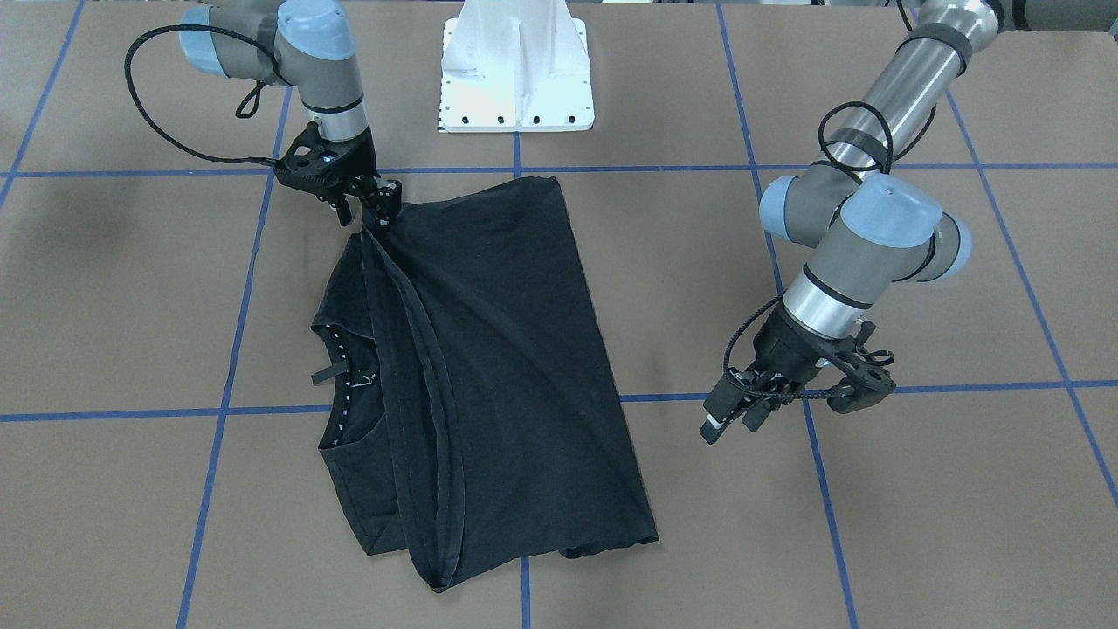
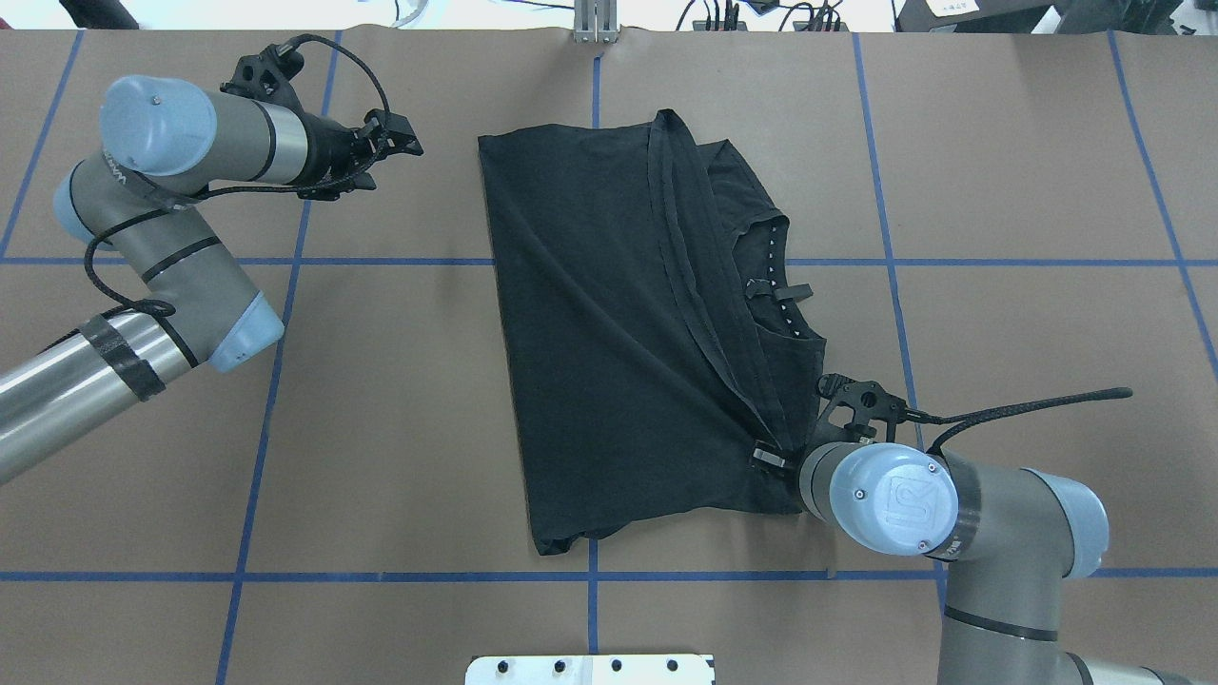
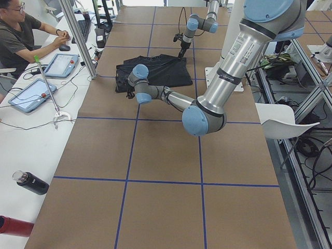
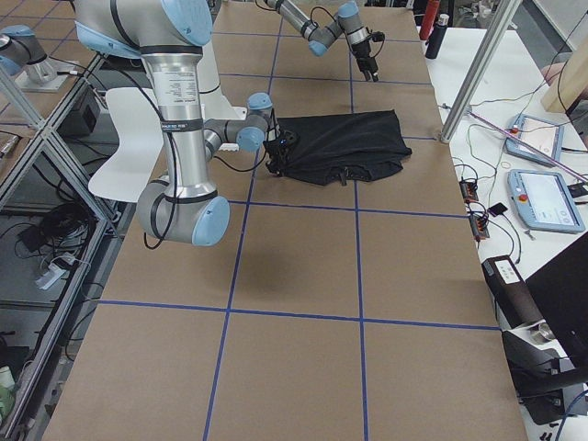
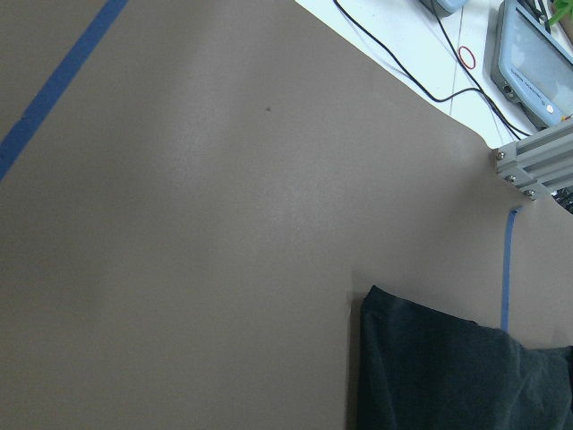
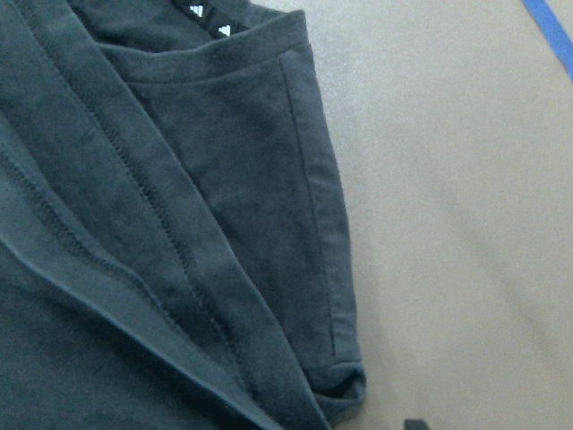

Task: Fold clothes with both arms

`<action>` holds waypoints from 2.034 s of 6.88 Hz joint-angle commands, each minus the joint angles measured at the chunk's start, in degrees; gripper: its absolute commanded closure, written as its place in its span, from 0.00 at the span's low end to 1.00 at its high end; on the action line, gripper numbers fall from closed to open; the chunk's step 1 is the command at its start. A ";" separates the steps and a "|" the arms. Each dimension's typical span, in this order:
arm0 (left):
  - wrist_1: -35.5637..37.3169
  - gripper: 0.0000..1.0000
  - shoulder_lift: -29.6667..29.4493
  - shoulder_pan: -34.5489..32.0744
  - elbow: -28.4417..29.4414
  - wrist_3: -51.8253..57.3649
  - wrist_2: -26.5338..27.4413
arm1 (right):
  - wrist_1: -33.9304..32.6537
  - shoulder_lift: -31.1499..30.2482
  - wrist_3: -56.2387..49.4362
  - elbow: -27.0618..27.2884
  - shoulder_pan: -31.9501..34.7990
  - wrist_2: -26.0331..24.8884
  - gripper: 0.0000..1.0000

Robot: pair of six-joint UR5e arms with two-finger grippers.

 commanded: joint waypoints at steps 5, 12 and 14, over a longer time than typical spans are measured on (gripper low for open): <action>0.08 0.14 0.00 0.01 0.00 0.00 0.05 | 0.09 0.48 0.48 -1.41 1.29 0.08 0.39; 0.08 0.14 0.00 0.01 -0.52 -0.09 -0.13 | -0.08 0.74 0.39 0.59 1.55 0.51 1.00; -0.01 0.14 4.79 1.57 -9.68 -11.02 -0.04 | -0.26 -0.75 0.48 3.77 1.64 3.32 1.00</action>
